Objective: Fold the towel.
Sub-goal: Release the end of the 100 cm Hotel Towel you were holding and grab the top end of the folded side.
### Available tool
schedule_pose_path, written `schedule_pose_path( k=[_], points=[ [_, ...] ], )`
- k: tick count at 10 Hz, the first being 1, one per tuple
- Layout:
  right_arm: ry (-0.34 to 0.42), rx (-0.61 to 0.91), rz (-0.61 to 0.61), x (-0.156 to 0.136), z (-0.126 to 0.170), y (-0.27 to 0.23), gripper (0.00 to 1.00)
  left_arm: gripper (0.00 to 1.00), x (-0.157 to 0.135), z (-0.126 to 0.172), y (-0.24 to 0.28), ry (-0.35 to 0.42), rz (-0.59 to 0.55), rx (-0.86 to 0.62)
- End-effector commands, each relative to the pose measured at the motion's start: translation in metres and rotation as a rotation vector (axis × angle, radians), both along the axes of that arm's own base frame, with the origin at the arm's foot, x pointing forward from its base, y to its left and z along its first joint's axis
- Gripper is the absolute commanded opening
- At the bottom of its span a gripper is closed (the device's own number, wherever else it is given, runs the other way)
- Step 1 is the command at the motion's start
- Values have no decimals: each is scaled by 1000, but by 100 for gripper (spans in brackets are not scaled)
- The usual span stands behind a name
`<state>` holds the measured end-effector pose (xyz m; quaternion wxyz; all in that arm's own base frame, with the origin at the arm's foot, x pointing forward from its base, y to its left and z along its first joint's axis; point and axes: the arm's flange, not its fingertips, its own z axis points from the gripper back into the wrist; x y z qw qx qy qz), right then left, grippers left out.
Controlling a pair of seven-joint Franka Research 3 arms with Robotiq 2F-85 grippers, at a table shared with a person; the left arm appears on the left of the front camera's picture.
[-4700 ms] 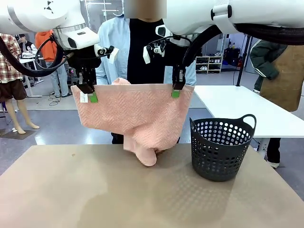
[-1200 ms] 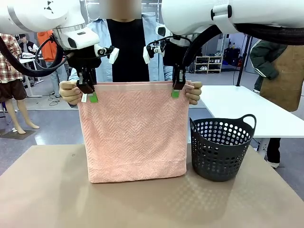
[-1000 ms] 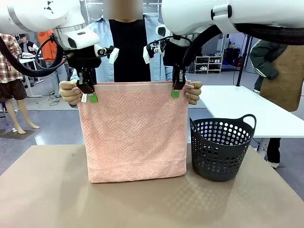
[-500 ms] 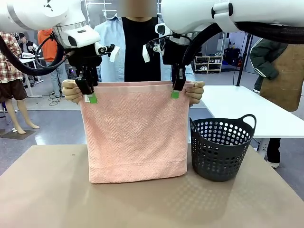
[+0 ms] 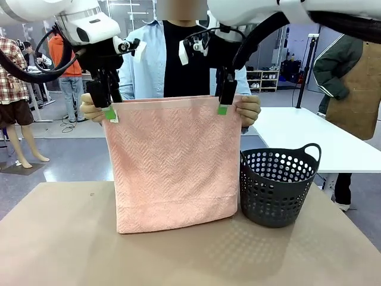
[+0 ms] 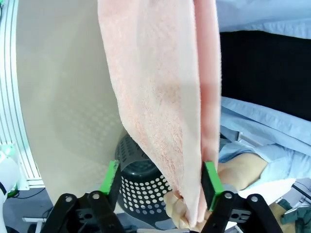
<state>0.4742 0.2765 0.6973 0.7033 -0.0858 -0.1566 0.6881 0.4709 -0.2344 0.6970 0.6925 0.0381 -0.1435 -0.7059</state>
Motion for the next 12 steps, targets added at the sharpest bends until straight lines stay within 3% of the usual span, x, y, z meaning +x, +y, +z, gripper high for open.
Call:
schedule_pose_path(
  k=[1, 5, 12],
  points=[
    [-48, 6, 36, -8, 11, -6, 100, 100, -8, 9, -3, -51, 36, 25],
    [-123, -11, 79, -1, 31, -6, 100, 100, -2, 16, -4, -149, -43, 45],
    [-37, -24, 105, 46, 31, -2, 100, 100, 52, 12, -13, -58, -45, 36]
  ],
)
